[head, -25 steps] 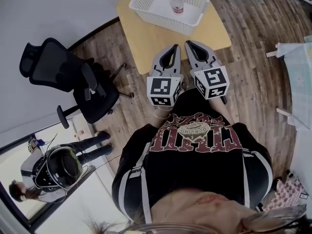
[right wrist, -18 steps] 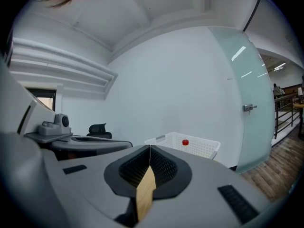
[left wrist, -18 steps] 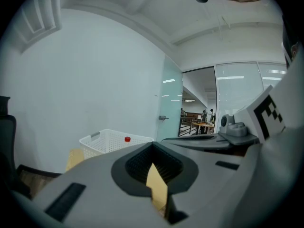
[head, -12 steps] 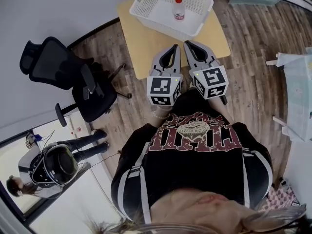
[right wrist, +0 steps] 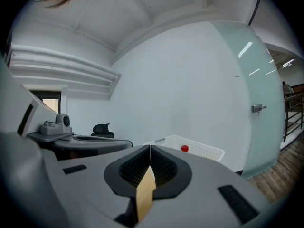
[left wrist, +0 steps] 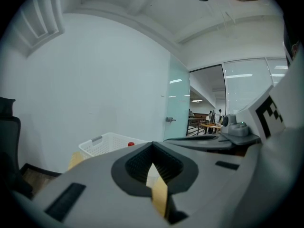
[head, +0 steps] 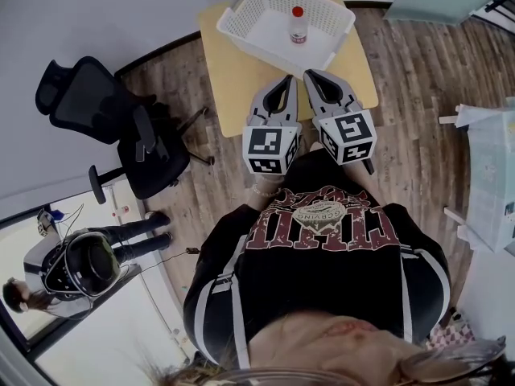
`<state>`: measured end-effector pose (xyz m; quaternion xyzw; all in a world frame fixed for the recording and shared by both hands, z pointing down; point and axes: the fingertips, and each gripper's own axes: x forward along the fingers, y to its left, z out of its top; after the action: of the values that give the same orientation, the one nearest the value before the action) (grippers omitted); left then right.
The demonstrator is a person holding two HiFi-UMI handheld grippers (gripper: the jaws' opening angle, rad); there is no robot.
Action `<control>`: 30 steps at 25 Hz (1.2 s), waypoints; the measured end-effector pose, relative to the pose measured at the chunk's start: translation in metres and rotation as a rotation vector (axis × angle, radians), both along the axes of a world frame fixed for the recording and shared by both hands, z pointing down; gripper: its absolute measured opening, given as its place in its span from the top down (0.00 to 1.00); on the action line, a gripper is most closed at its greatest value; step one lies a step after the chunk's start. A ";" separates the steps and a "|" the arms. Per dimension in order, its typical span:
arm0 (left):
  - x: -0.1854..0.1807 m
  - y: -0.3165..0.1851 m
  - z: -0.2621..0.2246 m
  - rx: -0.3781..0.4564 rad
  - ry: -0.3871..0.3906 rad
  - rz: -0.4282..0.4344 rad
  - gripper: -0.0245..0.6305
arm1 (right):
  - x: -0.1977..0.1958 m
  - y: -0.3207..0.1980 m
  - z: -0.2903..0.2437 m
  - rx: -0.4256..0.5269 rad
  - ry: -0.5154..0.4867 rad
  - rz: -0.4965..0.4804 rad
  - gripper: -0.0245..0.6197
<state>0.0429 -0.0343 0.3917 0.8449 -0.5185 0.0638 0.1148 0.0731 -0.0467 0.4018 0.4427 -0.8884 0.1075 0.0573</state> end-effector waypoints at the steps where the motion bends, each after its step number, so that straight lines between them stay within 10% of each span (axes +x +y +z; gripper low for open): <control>1: 0.003 -0.001 0.000 0.001 0.002 -0.005 0.89 | 0.003 -0.001 0.000 0.001 0.000 -0.003 0.93; 30: -0.024 -0.058 0.013 -0.034 0.061 -0.073 0.89 | -0.015 -0.061 0.012 -0.034 0.047 -0.048 0.93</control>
<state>0.0192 -0.0925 0.4048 0.8248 -0.5442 0.0427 0.1472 0.0580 -0.1074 0.4137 0.4228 -0.8951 0.1106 0.0881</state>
